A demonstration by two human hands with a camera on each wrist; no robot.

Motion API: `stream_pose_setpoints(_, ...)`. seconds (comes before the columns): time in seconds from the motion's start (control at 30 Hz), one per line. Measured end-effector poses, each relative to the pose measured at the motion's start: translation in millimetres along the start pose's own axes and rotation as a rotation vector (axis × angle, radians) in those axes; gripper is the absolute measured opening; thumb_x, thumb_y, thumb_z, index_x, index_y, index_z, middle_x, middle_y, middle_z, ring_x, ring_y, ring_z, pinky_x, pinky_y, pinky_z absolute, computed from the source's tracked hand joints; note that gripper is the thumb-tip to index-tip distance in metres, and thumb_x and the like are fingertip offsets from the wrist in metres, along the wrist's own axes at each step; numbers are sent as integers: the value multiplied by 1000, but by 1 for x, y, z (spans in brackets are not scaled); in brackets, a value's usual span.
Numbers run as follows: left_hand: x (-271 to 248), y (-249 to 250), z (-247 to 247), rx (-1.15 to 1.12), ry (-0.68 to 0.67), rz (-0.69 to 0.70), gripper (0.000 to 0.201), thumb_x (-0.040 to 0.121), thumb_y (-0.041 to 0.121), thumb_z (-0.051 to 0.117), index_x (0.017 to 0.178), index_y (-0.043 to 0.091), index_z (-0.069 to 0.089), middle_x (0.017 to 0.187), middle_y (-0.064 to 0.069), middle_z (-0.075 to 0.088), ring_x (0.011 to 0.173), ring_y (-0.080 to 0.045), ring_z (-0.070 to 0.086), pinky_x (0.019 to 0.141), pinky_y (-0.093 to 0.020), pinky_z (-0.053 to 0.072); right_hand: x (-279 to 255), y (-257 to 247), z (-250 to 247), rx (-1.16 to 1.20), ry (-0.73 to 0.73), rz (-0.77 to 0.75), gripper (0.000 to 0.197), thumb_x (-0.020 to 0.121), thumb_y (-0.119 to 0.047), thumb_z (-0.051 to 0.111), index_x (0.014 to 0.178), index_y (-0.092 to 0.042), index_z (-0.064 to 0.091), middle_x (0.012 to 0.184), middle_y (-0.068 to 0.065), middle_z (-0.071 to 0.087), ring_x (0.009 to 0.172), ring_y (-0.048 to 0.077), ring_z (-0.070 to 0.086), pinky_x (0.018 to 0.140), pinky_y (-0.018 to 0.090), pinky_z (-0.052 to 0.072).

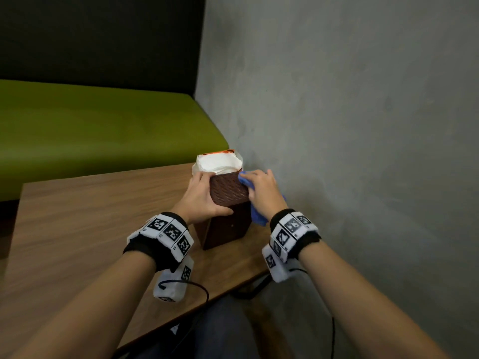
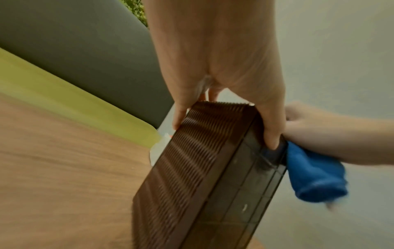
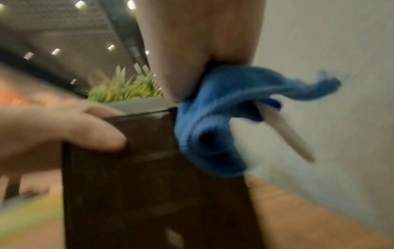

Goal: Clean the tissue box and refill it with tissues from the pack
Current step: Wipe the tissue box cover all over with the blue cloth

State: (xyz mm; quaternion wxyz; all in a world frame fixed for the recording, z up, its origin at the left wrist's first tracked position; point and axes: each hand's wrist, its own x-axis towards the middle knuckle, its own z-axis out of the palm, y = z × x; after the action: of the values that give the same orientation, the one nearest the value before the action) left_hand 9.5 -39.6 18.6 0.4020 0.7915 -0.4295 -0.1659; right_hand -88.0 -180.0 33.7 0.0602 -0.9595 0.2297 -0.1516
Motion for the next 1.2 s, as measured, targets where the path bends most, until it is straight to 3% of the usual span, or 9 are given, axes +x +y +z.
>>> stream_pose_setpoints(0.1, 2, -1, 0, -5, 18, -2, 122, 28, 63, 57, 132, 3, 36, 130, -17, 39, 124, -30, 39, 108, -38, 34, 16, -32, 6, -50, -58, 6, 23, 82, -4, 48, 93, -8, 68, 103, 15, 69, 99, 34, 57, 83, 38, 24)
stream_pose_setpoints(0.3, 0, -12, -8, -8, 20, -4, 120, 31, 59, 58, 134, 0, 36, 130, -18, 41, 125, -31, 40, 110, -37, 33, -43, -45, 6, 88, 84, -340, 38, 72, 8, 60, 107, -6, 67, 111, 13, 69, 82, 35, 52, 79, 31, 35)
stream_pose_setpoints(0.37, 1, -8, -7, 18, 1, -3, 120, 35, 53, 73, 136, 2, 34, 132, -17, 38, 127, -30, 38, 111, -38, 33, -34, -16, 4, 68, 126, -203, 36, 71, 7, 57, 103, -6, 69, 107, 14, 70, 83, 37, 56, 81, 36, 42)
stream_pose_setpoints(0.5, 2, -3, -5, 37, -4, -1, 119, 35, 54, 73, 135, 3, 34, 133, -17, 36, 126, -30, 38, 110, -39, 33, 2, -25, 8, 86, 47, 14, 29, 75, -4, 48, 94, -5, 71, 103, 16, 71, 96, 38, 60, 83, 36, 26)
stream_pose_setpoints(0.63, 2, -10, -8, 31, -16, 20, 118, 33, 59, 50, 134, 0, 36, 128, -19, 42, 126, -31, 39, 109, -37, 34, -22, -63, 17, 116, 68, -227, 31, 80, 0, 54, 108, -7, 66, 113, 12, 68, 94, 33, 49, 86, 32, 33)
stream_pose_setpoints(0.73, -1, -10, -7, -3, 13, -6, 124, 28, 60, 56, 136, 2, 34, 130, -17, 39, 128, -28, 38, 110, -34, 33, -46, -40, 15, 147, 209, -311, 40, 76, 3, 50, 111, -10, 65, 113, 8, 68, 90, 22, 39, 82, 27, 32)
stream_pose_setpoints(0.9, 1, -7, -3, -3, 38, -14, 110, 47, 38, 87, 137, 4, 33, 134, -17, 36, 129, -29, 36, 111, -34, 30, -40, -2, 13, 201, 260, -65, 41, 75, 7, 53, 109, -10, 67, 113, 10, 68, 91, 25, 49, 83, 20, 33)
stream_pose_setpoints(1.03, 0, -11, -3, 7, 51, -41, 102, 55, 30, 87, 137, 5, 33, 134, -15, 35, 129, -28, 37, 111, -35, 31, -28, 2, 10, 503, 241, 134, 28, 85, 4, 50, 101, -7, 70, 111, 12, 69, 102, 28, 62, 90, 21, 40)
stream_pose_setpoints(1.2, -6, -12, -4, -18, 77, -61, 102, 53, 32, 87, 136, 8, 34, 132, -12, 36, 127, -27, 38, 110, -37, 33, -33, -10, 12, 785, 306, 455, 24, 93, -5, 48, 103, -7, 69, 103, 8, 70, 97, 17, 61, 79, 11, 38)
